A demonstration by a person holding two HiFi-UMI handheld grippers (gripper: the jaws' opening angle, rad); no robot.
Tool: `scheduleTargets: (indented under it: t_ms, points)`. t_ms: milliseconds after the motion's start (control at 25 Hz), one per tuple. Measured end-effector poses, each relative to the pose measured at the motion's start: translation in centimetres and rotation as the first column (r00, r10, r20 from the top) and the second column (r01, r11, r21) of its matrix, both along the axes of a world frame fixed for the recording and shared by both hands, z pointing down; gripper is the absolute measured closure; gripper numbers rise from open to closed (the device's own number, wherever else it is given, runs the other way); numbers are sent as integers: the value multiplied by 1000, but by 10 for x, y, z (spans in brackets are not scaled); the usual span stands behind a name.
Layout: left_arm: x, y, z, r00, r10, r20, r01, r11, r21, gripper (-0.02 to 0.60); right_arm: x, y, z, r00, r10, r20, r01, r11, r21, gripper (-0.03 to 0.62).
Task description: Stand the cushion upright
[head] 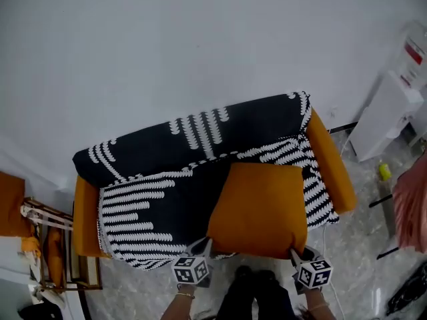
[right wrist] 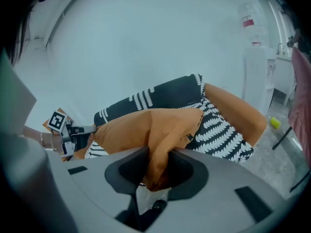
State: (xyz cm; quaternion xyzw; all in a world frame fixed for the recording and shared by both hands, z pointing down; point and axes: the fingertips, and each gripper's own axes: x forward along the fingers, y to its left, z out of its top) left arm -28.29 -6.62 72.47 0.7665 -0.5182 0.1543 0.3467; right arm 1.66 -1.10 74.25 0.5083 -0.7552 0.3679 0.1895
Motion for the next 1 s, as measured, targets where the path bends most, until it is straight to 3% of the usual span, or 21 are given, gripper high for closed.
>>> scheduleTargets:
  t_ms: [200,400,680,1000]
  points:
    - [9,1,-49,998,-17,-59,20,998,52,547,13,-13,-50,999,44,-19,-42,997,70,484]
    - [24,-12,-88,995,58,-87,-50,995,90,547,30,-40,-90,993,114,-39,-108,987,122,485]
    - [43,-62,-121,991,93,-100,-77,985,157,546,51,-93,-114,981,193,-24,-185,965,184,487]
    - [53,-112,-150,988,111,-106,-85,972,217,546,61,-154,-140,977,210,-44,-194,954,230,488]
